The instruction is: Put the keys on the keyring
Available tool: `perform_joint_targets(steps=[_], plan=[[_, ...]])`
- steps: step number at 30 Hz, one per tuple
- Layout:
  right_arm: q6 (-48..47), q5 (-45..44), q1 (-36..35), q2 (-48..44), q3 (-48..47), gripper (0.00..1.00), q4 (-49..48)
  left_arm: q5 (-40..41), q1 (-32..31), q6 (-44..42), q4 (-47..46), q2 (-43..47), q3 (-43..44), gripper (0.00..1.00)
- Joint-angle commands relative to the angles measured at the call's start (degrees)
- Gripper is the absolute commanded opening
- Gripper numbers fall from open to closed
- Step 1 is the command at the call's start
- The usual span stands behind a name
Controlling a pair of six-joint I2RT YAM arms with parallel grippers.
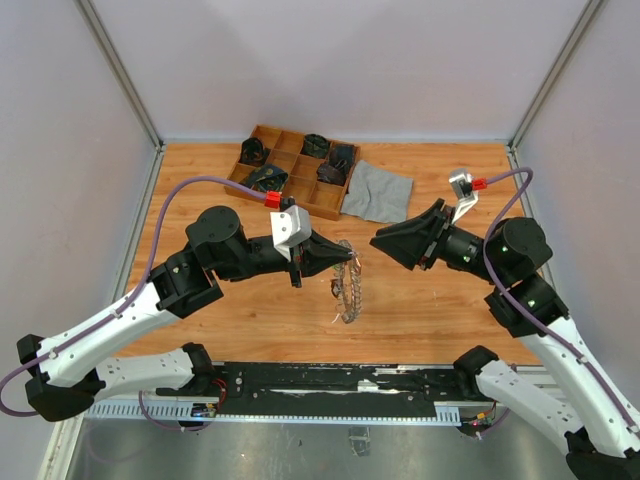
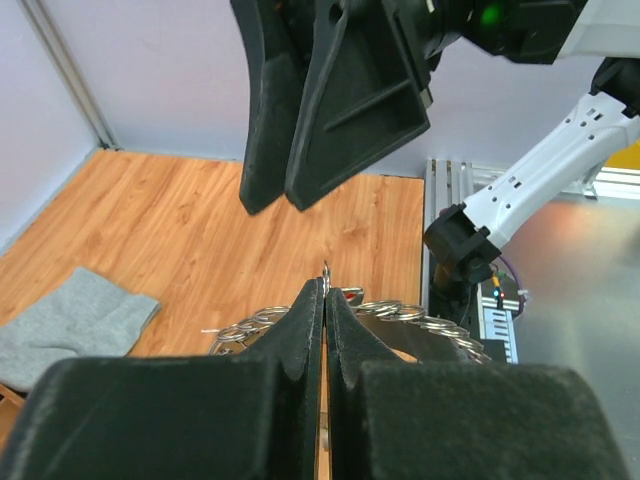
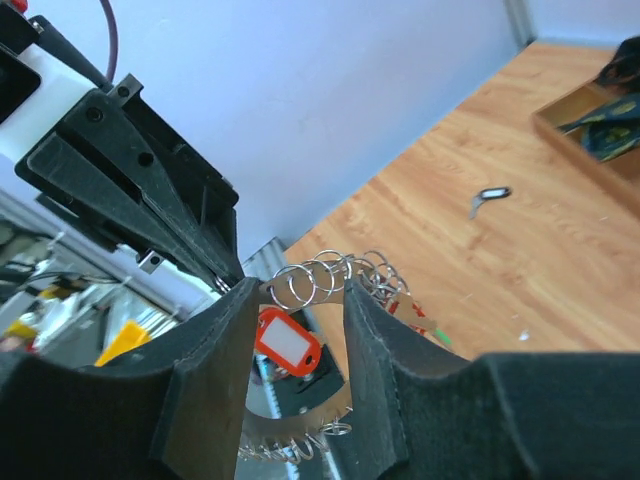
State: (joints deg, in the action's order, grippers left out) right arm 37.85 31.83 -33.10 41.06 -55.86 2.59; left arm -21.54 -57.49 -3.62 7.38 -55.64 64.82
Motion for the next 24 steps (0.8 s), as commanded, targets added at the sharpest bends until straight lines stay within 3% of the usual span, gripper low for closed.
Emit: perform_joint_targets(steps=[1, 6, 14, 24], plan=[[10.7, 11.5, 2.0, -0.4, 2.7, 0.39, -12.3, 0.1, -0.1, 0.4, -4.2, 1.5, 0.5, 0.01], [11.7, 13.3, 2.1, -0.4, 5.0, 0.33, -15.5, -0.2, 0.0, 0.5, -4.3, 1.3, 0.8, 0.01], [12.6, 17.6, 2.0, 1.0, 6.8, 0.37, -18.8, -0.6, 0.0, 0.9, -5.2, 1.3, 1.2, 0.01], [10.0, 17.6, 1.8, 1.8, 6.7, 0.35, -17.5, -1.8, -0.1, 1.4, -5.4, 0.9, 1.8, 0.0]])
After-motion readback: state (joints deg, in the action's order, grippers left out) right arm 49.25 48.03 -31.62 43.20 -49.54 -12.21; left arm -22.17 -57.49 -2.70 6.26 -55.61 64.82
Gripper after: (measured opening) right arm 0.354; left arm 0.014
